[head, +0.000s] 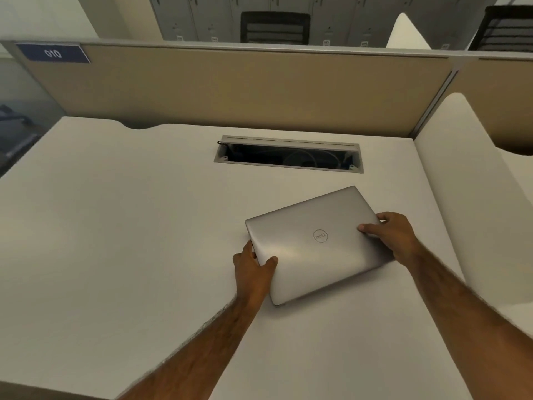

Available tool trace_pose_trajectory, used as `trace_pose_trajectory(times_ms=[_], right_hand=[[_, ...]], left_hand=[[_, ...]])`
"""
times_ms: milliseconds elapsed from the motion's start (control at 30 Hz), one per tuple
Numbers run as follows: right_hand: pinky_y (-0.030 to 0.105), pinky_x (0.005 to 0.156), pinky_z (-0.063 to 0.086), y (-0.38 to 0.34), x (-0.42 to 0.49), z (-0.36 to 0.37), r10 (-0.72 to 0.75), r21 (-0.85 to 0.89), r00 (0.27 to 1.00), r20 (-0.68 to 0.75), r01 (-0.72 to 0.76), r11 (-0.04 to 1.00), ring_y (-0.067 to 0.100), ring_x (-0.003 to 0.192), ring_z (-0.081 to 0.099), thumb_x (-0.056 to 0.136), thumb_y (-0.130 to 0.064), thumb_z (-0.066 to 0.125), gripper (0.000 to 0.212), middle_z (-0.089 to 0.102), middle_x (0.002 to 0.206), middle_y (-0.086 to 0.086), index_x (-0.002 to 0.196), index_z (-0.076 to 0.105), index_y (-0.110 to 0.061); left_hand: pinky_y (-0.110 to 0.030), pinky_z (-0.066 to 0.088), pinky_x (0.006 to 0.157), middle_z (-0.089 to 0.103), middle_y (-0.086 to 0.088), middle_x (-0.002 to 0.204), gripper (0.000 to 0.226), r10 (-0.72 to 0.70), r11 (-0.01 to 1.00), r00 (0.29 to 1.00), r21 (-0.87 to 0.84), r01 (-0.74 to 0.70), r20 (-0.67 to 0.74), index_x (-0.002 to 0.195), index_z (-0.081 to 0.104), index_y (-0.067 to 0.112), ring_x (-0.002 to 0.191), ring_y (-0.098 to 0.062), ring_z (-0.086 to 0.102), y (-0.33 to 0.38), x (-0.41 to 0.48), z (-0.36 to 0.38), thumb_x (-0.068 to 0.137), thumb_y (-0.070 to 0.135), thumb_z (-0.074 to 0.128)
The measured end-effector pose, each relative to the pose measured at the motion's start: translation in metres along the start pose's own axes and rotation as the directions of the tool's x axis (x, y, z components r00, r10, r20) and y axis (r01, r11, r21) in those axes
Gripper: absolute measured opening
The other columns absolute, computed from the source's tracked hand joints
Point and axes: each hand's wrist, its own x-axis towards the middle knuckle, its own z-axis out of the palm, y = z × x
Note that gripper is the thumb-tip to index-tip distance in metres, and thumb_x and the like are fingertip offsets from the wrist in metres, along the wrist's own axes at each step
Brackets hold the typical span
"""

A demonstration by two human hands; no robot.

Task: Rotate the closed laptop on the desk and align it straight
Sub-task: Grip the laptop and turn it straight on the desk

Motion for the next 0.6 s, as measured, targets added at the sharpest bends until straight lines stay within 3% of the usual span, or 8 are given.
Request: trace_pose_trajectory(times_ms=[100, 433, 600], right_hand=[[0.022, 0.052, 0.045, -0.018, -0.001, 0.029, -0.001, 0.006, 1.0, 0.0, 0.001, 1.0, 0.01, 0.069, 0.064, 0.071, -0.015, 0.091, 0.051, 0.068, 0.084, -0.004, 0.115, 0.069, -0.002], [0.025, 0.056, 0.044, -0.054, -0.006, 0.134, 0.002, 0.03, 1.0, -0.008, -0.002, 1.0, 0.012, 0.073, 0.063, 0.071, -0.021, 0.092, 0.048, 0.07, 0.101, 0.008, 0.11, 0.069, -0.004], [0.025, 0.057, 0.044, -0.065, -0.015, 0.177, 0.02, 0.046, 0.999, -0.028, -0.019, 0.999, 0.011, 0.074, 0.063, 0.071, -0.022, 0.091, 0.049, 0.068, 0.092, 0.0, 0.111, 0.068, -0.005]], left_hand=[[-0.051, 0.058, 0.1, 0.063, -0.017, 0.131, 0.063, 0.017, 1.0, 1.0, 0.009, -0.017, -0.024, 0.144, 0.057, 0.018, 0.11, -0.032, 0.07, 0.004, 0.017, -0.028, 0.084, 0.017, 0.076], [-0.044, 0.056, 0.101, 0.055, -0.013, 0.131, 0.067, 0.035, 0.996, 0.997, 0.078, -0.03, -0.07, 0.148, 0.051, 0.018, 0.101, -0.022, 0.062, 0.005, 0.081, -0.12, 0.086, 0.021, 0.077], [-0.051, 0.055, 0.103, 0.056, -0.015, 0.129, 0.065, 0.025, 0.994, 0.997, 0.106, -0.017, -0.072, 0.146, 0.053, 0.019, 0.115, -0.033, 0.065, -0.003, 0.107, -0.155, 0.085, 0.022, 0.076]])
